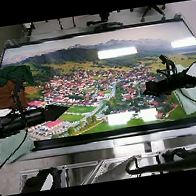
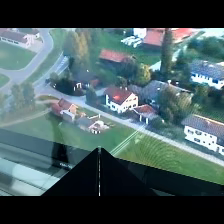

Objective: Fold the shirts.

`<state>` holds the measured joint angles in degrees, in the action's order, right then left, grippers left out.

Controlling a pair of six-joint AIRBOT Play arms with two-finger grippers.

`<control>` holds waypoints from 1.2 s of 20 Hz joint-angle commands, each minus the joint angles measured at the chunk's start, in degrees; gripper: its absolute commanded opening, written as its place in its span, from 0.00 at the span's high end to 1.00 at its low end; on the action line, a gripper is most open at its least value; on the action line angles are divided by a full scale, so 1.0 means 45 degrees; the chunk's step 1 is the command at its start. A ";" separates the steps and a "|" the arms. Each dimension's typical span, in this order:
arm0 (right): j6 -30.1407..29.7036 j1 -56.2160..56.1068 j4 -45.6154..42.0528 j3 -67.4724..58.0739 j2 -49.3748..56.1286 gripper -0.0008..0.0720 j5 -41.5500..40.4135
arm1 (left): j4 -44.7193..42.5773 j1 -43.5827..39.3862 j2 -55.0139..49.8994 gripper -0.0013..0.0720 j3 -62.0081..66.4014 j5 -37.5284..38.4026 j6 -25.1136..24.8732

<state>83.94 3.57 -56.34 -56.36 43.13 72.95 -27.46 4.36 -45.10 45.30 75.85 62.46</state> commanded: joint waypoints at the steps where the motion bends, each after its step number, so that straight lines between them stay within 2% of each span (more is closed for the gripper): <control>1: 0.0005 -0.0015 0.0000 0.0005 0.0010 0.96 -0.0010 | 0.0005 -0.0010 0.0015 0.96 -0.0010 0.0005 -0.0010; 6: 0.0005 -0.0010 0.0000 0.0005 0.0010 0.96 -0.0005 | 0.0000 -0.0010 0.0015 0.96 -0.0005 -0.0049 -0.0010; 8: 0.0005 -0.0015 0.0000 0.0005 0.0010 0.96 -0.0005 | -0.0199 -0.0005 0.0005 0.96 0.0112 -0.0573 0.0000; 9: 0.0005 -0.0015 0.0000 0.0005 0.0010 0.96 -0.0010 | -0.0986 -0.0010 0.0005 0.96 0.0427 -0.0962 0.0121; 11: 0.0005 -0.0015 0.0000 0.0005 0.0010 0.96 -0.0010 | -0.4041 -0.0005 -0.0019 0.95 0.1608 -0.2098 0.0981; 12: 0.0010 -0.0015 0.0000 0.0005 0.0010 0.96 -0.0010 | -0.6003 -0.0005 -0.0107 0.60 0.2356 -0.2637 0.1491; 13: 0.0005 -0.0015 0.0000 0.0005 0.0010 0.96 -0.0010 | -0.8063 -0.0005 -0.0379 0.02 0.3128 -0.3055 0.2093; 14: 0.0005 -0.0015 0.0000 0.0005 0.0010 0.96 -0.0010 | -0.9840 0.0049 -0.0772 0.03 0.3837 -0.3303 0.2662; 16: 0.0010 -0.0015 0.0000 0.0005 0.0010 0.96 -0.0005 | -1.2342 0.0495 -0.2006 0.03 0.5144 -0.3619 0.2919; 19: 0.0010 -0.0015 0.0000 0.0005 0.0010 0.96 -0.0005 | -1.3002 0.1579 -0.4716 0.03 0.6921 -0.4313 0.2885; 22: 0.0005 -0.0015 0.0000 0.0005 0.0010 0.96 -0.0010 | -1.3051 0.2229 -0.8422 0.03 0.9175 -0.5440 0.2200; 24: 0.0005 -0.0010 0.0000 0.0005 0.0015 0.96 -0.0019 | -1.3780 0.2390 -1.1123 0.03 1.1045 -0.6173 0.2089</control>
<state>83.96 3.57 -56.36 -56.36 43.16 72.90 -83.85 13.19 -80.36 84.86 53.47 73.06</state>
